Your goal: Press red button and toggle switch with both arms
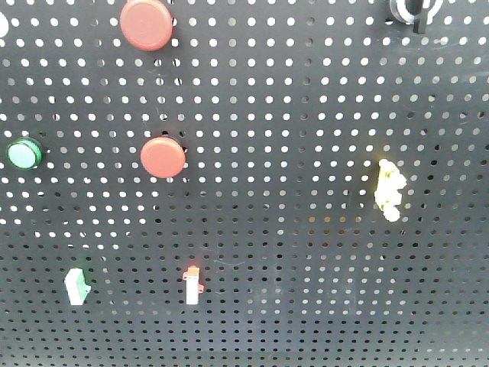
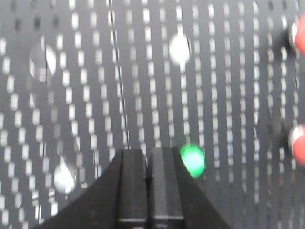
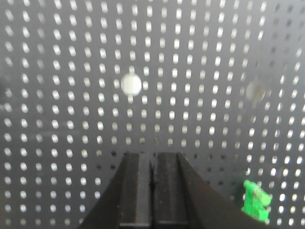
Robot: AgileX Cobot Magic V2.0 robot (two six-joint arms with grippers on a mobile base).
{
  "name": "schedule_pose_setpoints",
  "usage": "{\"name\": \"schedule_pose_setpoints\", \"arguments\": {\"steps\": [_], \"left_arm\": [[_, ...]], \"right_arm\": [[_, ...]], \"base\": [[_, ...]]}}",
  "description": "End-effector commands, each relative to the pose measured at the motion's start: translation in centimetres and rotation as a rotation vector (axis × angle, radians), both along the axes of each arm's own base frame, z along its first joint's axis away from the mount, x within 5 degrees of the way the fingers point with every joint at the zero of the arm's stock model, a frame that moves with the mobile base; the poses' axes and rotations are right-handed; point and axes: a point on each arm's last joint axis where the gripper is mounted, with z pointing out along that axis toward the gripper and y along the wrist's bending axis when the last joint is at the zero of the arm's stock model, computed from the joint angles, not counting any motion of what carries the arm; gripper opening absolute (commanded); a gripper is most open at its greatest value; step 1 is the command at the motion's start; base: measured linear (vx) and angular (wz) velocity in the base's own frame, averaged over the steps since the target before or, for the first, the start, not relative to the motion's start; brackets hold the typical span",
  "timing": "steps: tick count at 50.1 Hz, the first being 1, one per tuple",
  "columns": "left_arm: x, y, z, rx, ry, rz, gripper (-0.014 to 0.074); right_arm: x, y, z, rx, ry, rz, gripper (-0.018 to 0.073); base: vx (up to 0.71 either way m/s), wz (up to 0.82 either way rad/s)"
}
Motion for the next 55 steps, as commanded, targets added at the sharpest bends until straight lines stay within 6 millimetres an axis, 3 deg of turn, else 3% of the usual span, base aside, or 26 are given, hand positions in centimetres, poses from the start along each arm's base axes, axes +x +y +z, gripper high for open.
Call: {"name": "schedule_pose_setpoints", "arguments": {"steps": [1, 11, 25, 41, 55], "left_arm": [[-0.1, -0.3, 2.2, -0.065, -0.079, -0.038, 0.0002], [1.3, -2.8, 3.5, -0.04, -0.059, -0.223, 0.0002], [4.0, -8.9, 5.7, 0.1, -0.074, -0.516, 0.0002], [7.0, -11.3, 7.9, 0.075, -0.105, -0.52, 0.0002], [10.1, -12.8, 7.7, 0.055, -0.109, -0.469, 0.0002]], "right_arm": [[-0.2, 0.0, 1.4, -0.013, -0.091, -0.001, -0.0003], [-0.2, 0.2, 1.4, 0.083, -0.091, 0.042, -0.0003], [-0.1, 0.2, 1.1, 0.106, -0.059, 0.052, -0.0003], [0.0, 0.2, 0.7, 0.071, -0.014, 0.038, -0.0003], [0.1, 0.2, 0.4, 0.073, 0.019, 0.037, -0.0003]], "base": [[0.0, 0.0], [0.0, 0.0], [0.0, 0.0], [0.0, 0.0], [0.0, 0.0]]}}
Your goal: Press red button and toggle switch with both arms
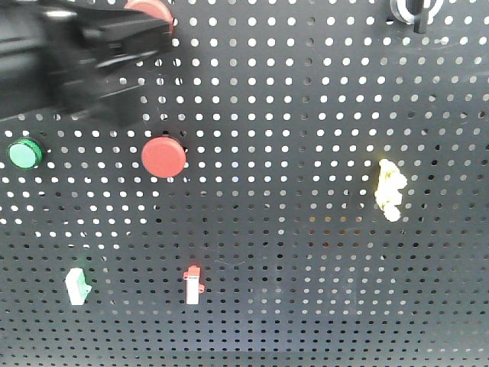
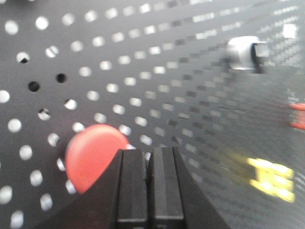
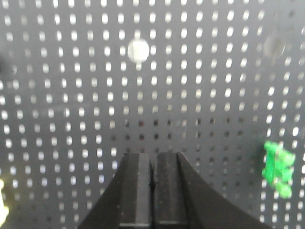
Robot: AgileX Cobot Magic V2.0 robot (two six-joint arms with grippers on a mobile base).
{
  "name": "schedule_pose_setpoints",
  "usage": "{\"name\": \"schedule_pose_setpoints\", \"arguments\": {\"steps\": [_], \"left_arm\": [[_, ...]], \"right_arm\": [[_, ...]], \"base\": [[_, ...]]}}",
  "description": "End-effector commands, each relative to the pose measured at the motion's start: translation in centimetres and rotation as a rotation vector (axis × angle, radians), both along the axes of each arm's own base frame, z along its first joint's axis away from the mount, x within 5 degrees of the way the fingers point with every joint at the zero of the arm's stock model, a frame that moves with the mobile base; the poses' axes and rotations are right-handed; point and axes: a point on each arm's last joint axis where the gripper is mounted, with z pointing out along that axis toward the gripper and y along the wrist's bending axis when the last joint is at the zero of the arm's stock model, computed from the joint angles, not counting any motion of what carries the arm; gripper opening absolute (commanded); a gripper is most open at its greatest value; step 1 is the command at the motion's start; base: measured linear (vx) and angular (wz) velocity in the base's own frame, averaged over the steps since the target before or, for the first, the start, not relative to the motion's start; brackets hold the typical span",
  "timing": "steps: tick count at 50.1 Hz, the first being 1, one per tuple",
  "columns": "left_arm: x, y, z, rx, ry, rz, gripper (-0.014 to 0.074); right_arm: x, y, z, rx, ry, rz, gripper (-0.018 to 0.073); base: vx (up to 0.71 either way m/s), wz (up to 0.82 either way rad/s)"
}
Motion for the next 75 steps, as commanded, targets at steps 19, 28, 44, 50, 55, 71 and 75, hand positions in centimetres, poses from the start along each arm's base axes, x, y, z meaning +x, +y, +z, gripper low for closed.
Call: {"name": "schedule_pose_setpoints", "arguments": {"steps": [19, 28, 44, 50, 55, 71, 75], "left_arm": [[0.8, 1.4, 2.2, -0.102, -0.034, 0.065, 0.0002], [-2.0, 2.7, 3.4, -0.078, -0.066, 0.029, 0.0002], [-6.0, 5.1, -0.6, 0.001, -0.034, 0.038, 0.0002], [-7.1, 6.2, -4.5, -0.018, -0.002, 0.086, 0.0002], [-8.6, 7.5, -7.1, -0.053, 0.013, 0.116, 0.0002], [-10.4, 8.8, -10.7, -0.089, 0.061, 0.129, 0.0002], [-10.4, 8.8, -10.7, -0.093, 0.057, 0.131, 0.0002]], "right_arm": [[-0.1, 0.0, 1.4, 0.001, -0.08, -0.002, -0.0003], [0.0, 0.4, 0.9, 0.06, -0.026, 0.048, -0.0003], [0.2, 3.0, 0.7, -0.006, 0.0, 0.349, -0.0003], [1.6, 4.0, 0.7, 0.076, 0.011, 0.478, -0.0003], [3.8, 4.9, 0.6, 0.169, 0.041, 0.585, -0.0003], [9.4, 11.7, 4.0, 0.143, 0.05, 0.99, -0.0003], [10.0, 12.5, 4.9, 0.142, 0.014, 0.905, -0.0003]], "base": [[0.0, 0.0], [0.0, 0.0], [0.0, 0.0], [0.0, 0.0], [0.0, 0.0], [0.0, 0.0], [0.0, 0.0]]}}
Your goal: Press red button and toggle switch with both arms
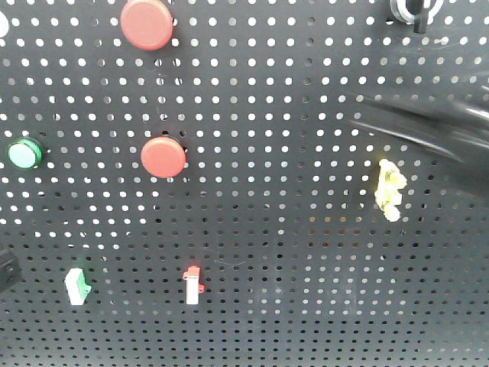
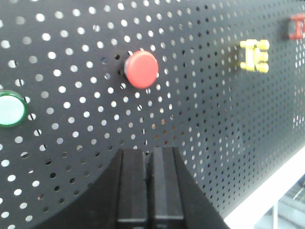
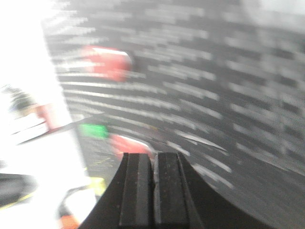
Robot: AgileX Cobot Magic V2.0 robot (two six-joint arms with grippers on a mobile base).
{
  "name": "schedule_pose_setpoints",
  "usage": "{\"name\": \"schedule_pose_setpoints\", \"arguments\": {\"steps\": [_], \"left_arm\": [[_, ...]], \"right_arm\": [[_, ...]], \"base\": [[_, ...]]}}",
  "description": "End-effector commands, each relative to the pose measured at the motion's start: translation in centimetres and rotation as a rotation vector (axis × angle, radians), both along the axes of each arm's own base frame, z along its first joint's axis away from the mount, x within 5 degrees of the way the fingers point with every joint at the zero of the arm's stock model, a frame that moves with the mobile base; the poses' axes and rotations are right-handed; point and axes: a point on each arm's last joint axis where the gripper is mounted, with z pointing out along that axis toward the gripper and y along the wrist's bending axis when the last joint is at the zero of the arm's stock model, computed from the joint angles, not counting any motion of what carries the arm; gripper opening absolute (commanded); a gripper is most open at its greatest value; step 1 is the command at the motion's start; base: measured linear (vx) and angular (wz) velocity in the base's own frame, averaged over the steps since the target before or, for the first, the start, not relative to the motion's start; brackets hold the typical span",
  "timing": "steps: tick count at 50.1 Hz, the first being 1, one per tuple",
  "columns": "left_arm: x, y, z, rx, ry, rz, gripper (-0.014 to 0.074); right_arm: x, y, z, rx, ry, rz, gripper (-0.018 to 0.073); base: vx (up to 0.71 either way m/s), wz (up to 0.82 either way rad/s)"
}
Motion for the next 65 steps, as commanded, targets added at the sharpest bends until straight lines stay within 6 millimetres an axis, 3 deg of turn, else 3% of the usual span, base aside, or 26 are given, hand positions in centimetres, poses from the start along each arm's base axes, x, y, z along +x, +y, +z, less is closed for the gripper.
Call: {"name": "schedule_pose_setpoints", "arguments": {"steps": [1, 8, 29, 65], "left_arm": [[0.0, 0.4, 1.5, -0.085, -0.055, 0.035, 0.0002], [-0.1, 0.3, 1.3, -0.079, -0.037, 0.023, 0.0002], [-0.1, 0.3, 1.2, -0.072, -0.029, 0.016, 0.0002], [-0.2, 0.1, 1.0, -0.058, -0.011, 0.002, 0.0002]], "right_arm": [[0.3, 0.1, 2.5, 0.075, -0.068, -0.13, -0.0003], [1.6, -0.6, 3.2, 0.129, -0.078, -0.27, -0.0003], [2.3, -1.6, 3.6, 0.141, -0.135, -0.403, -0.0003], [3.5, -1.8, 3.3, 0.11, -0.17, -0.493, -0.0003]], "base": [[0.0, 0.0], [0.0, 0.0], [0.0, 0.0], [0.0, 0.0]]}}
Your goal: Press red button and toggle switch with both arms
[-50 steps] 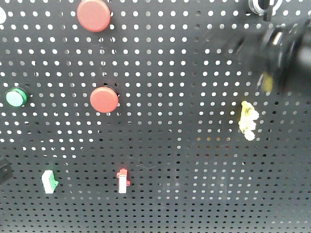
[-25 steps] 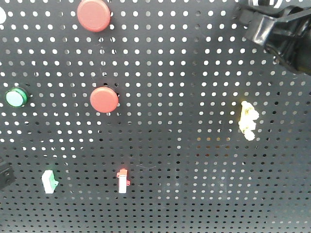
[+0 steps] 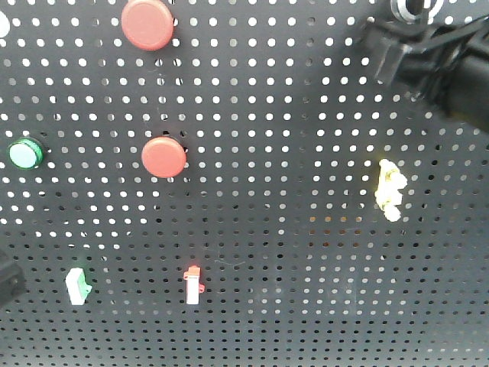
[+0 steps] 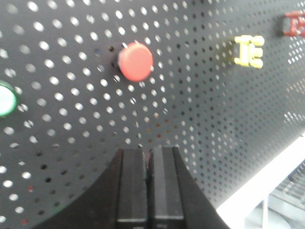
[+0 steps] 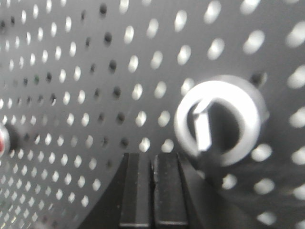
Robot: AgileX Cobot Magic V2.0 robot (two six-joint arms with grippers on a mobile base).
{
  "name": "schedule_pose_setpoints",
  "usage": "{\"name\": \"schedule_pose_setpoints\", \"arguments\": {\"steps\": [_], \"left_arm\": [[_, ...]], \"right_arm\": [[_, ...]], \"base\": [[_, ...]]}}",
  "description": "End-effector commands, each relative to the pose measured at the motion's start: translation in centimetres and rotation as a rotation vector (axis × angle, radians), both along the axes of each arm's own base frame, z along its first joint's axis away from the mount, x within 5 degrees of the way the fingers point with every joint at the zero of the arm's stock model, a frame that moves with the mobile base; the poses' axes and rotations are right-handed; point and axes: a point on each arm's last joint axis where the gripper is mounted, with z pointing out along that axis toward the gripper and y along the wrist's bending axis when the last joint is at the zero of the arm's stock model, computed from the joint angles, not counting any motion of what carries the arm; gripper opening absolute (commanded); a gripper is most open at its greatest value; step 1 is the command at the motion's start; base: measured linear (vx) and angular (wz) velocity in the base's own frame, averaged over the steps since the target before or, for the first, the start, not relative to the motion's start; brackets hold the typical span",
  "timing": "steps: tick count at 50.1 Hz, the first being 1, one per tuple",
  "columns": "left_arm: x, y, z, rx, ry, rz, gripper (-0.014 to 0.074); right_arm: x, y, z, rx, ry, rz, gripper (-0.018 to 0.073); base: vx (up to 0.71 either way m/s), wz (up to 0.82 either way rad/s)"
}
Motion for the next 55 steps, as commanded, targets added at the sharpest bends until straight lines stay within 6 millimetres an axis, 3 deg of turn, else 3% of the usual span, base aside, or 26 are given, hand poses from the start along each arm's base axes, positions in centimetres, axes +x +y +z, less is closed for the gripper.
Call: {"name": "schedule_pose_setpoints", "arguments": {"steps": [1, 12, 29, 43, 50, 55], "left_arm": [[0.0, 0.3, 1.3, -0.07, -0.045, 0.026, 0.0002], [0.0, 0.3, 1.3, -0.07, -0.045, 0.026, 0.0002], [0.0, 0.3, 1.3, -0.07, -0.047, 0.028, 0.0002], [0.0, 0.3, 1.3, -0.064, -0.042, 0.023, 0.0002], [-0.1, 0.1, 1.0, -0.028, -0.033, 0.01, 0.0002], [-0.1, 0.1, 0.6, 0.036, -0.035, 0.004, 0.0002]], "right_arm": [[-0.7, -1.1, 1.8, 0.031, -0.077, -0.078, -0.0003], [-0.5, -1.4, 1.9, -0.003, -0.1, -0.111, -0.0003], [-0.4, -4.8, 2.3, 0.005, -0.094, -0.204, -0.0003], [-2.7, -4.7, 2.2, -0.03, -0.089, -0.099, -0.0003], [-4.3, -5.5, -0.3, -0.048, -0.064, -0.148, -0.0003], [-5.8, -6.5, -3.4, -0.073, -0.039, -0.209, -0.0003]], "base": [[0.0, 0.0], [0.0, 0.0], [0.0, 0.0], [0.0, 0.0], [0.0, 0.0], [0.0, 0.0]]}}
